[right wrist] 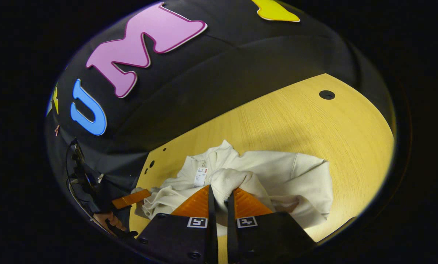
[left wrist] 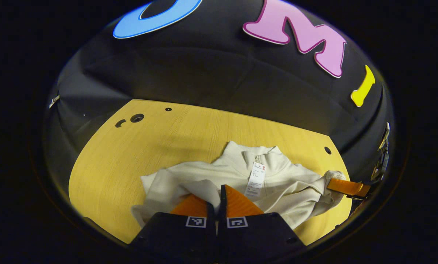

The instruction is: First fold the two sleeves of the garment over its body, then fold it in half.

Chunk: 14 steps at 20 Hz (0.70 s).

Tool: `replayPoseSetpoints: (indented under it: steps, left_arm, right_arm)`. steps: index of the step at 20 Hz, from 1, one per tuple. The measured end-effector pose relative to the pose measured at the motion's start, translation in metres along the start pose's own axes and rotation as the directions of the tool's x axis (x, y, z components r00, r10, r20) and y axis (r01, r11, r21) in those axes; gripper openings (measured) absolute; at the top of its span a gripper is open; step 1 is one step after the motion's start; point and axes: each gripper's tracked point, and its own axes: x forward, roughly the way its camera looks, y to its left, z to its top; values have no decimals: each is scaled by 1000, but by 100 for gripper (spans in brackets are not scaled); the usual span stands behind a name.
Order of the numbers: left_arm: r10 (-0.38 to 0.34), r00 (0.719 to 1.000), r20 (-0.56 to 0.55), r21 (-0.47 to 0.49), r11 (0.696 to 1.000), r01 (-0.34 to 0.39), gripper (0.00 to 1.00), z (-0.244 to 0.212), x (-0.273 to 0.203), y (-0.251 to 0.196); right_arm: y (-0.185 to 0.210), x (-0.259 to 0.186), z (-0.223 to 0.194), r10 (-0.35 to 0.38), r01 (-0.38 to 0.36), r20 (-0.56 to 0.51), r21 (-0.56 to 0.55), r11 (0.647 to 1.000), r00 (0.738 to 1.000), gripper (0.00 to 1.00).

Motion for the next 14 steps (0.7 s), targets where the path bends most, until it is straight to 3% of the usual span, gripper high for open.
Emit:
replayPoseSetpoints:
  steps: [4,11,12,14]
  left_arm:
    - [81,996,-37,-41,996,-83,6,-11,29,25]
    - [112,991,-74,-46,992,-115,6,-22,55,30]
    - [115,990,-77,-44,992,-119,1,-23,56,30]
    - [118,989,-87,-43,992,-122,6,-27,61,31]
  right_arm:
    - [-24,27,-11,-50,51,-36,12,999,998,14]
    - [-33,42,-16,-60,62,-56,32,998,997,14]
    - [-34,43,-16,-61,63,-56,29,998,997,14]
    - [-37,46,-20,-67,69,-64,23,997,996,14]
